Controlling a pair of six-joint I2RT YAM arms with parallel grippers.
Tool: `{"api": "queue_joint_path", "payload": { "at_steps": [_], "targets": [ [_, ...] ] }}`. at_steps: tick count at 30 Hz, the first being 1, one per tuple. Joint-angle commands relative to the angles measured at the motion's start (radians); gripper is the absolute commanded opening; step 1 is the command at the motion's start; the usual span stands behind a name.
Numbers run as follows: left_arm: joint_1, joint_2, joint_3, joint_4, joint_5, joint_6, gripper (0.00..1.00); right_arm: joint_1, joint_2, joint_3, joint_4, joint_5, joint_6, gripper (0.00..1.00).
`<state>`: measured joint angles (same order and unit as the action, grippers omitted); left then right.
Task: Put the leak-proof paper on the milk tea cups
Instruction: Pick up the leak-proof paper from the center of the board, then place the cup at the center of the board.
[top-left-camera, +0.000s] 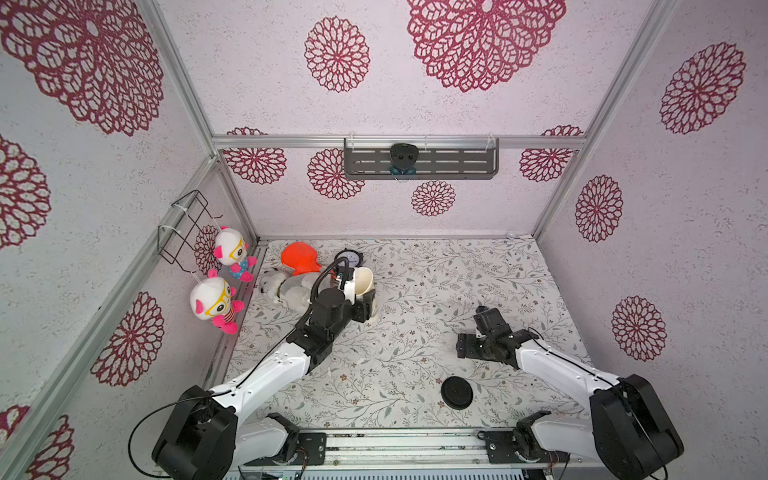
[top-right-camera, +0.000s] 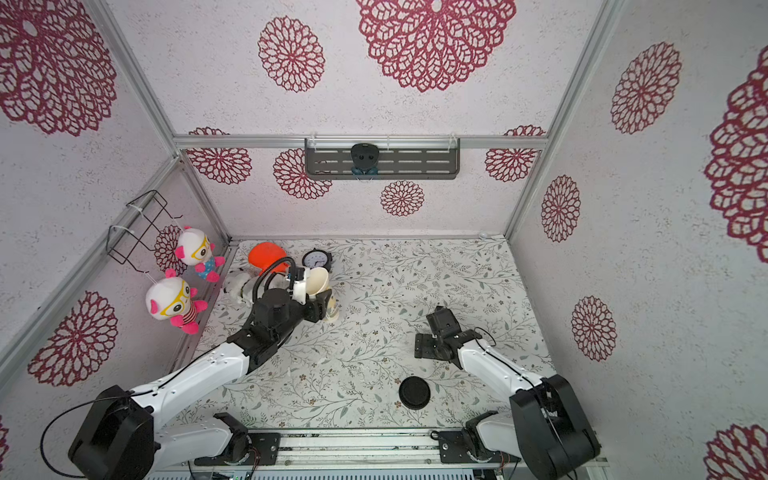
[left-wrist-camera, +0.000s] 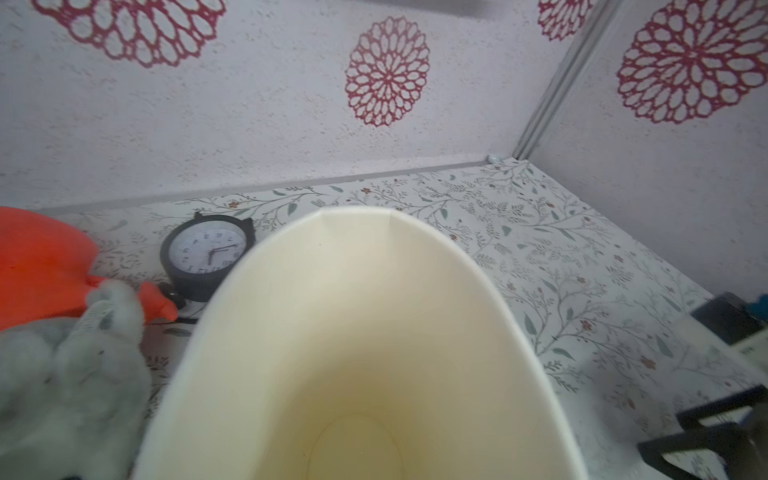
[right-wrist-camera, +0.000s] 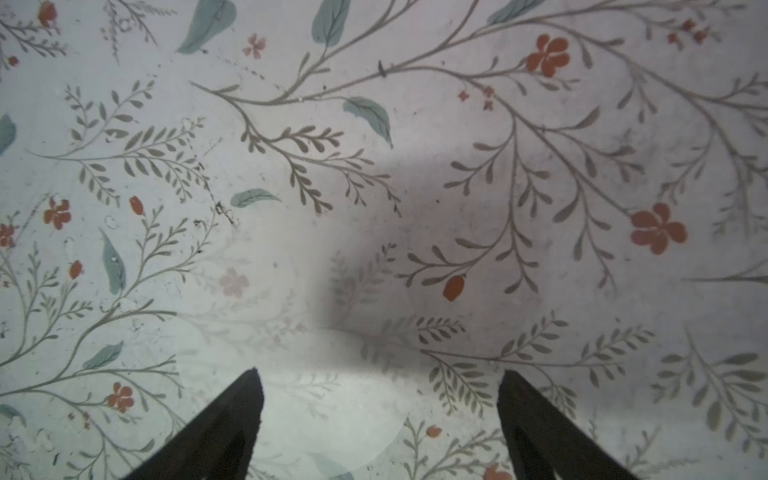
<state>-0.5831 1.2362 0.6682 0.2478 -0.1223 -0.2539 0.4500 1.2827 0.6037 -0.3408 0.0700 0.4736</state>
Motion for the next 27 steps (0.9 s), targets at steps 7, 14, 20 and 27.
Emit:
{"api": "queue_joint_path", "payload": {
  "at_steps": [7,14,20,27],
  "targets": [
    [-0.183,0.111,0.013,0.027,-0.057,-0.009,0.73,0.075,0.188,0.092,-0.014,0.112,0.052,0.73],
    [-0.257,0.212,0.045,0.066,-0.083,-0.033,0.72,0.092,0.241,0.076,0.003,0.142,0.076,0.54],
    [-0.314,0.288,0.084,0.088,-0.095,-0.046,0.72,0.093,0.236,0.075,0.003,0.167,0.076,0.39],
    [-0.369,0.35,0.127,0.1,-0.131,-0.068,0.71,0.093,0.163,0.074,0.024,0.167,0.071,0.25]
  ]
}}
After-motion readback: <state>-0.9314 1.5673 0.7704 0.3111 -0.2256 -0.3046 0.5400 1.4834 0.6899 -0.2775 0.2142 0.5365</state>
